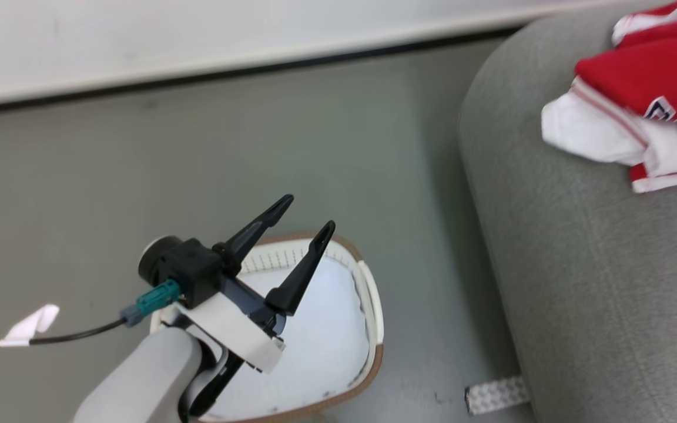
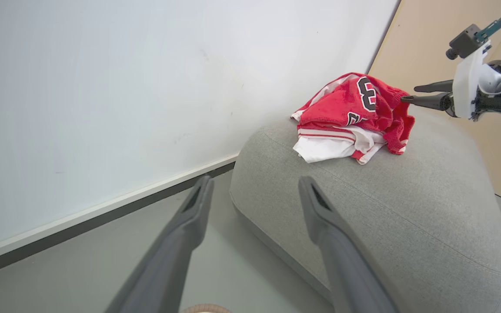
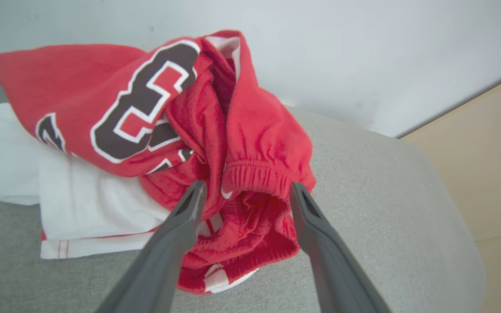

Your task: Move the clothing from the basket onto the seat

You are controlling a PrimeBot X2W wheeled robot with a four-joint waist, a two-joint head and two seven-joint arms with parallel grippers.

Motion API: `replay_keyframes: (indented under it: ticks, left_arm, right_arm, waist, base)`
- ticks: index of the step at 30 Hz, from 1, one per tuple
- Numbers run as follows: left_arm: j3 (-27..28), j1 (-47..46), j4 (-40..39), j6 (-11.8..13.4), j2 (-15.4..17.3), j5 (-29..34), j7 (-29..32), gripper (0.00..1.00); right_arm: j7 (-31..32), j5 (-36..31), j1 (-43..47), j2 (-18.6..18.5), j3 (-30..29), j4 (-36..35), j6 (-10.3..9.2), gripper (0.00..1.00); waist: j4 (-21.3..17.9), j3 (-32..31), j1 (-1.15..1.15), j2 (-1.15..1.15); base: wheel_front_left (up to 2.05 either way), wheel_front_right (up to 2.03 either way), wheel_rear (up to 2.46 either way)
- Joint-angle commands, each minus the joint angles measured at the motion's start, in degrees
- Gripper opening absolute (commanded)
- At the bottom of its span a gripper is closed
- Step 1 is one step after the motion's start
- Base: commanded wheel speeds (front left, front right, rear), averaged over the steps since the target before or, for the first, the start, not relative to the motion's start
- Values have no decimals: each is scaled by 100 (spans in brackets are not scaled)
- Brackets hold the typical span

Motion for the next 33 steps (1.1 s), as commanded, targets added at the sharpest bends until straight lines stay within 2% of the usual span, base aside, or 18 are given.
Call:
replay_keyframes:
  ticks: [1, 7, 12, 16, 20, 23, 28, 33]
  left_arm:
    - [46, 126, 47, 28, -32, -37, -3, 100]
    - [434, 442, 190, 132, -177, 1, -4, 100]
    - [855, 699, 236, 241, -262, 15, -3, 100]
    - [1199, 909, 278, 301, -313, -8, -3, 100]
    - [1527, 1120, 329, 257, -309, -55, -4, 100]
    - [1839, 1296, 369, 231, -297, -78, -4, 100]
    - [2481, 1670, 326, 346, -404, 114, -3, 100]
    - [2931, 2025, 330, 340, -551, 321, -3, 100]
  right_arm:
    - [-48, 159, 129, -142, 119, -98, -15, 100]
    - [-244, 805, 491, -527, 733, -744, -15, 100]
    - [-428, 1362, 775, -650, 1073, -1381, -15, 100]
    - [-616, 1801, 1050, -632, 1276, -1880, -15, 100]
    - [-829, 2095, 1290, -581, 1223, -2435, -15, 100]
    - [-972, 2197, 1527, -429, 1100, -2837, -15, 100]
    - [-1172, 2137, 2147, 72, 746, -3561, -15, 100]
    - [-1401, 1891, 2958, 787, 484, -4035, -15, 100]
  waist:
    - [-50, -491, 0, 0]
    - [29, -1225, 0, 0]
    - [196, -1716, 0, 0]
    - [377, -1990, 0, 0]
    - [590, -2128, 0, 0]
    - [704, -2179, 0, 0]
    - [864, -2237, 0, 0]
    - [940, -2260, 0, 0]
  base:
    - [0, 0, 0]
    - [0, 0, 0]
    - [0, 0, 0]
    - [0, 0, 0]
    - [0, 0, 0]
    - [0, 0, 0]
    - [0, 0, 0]
    - [0, 0, 0]
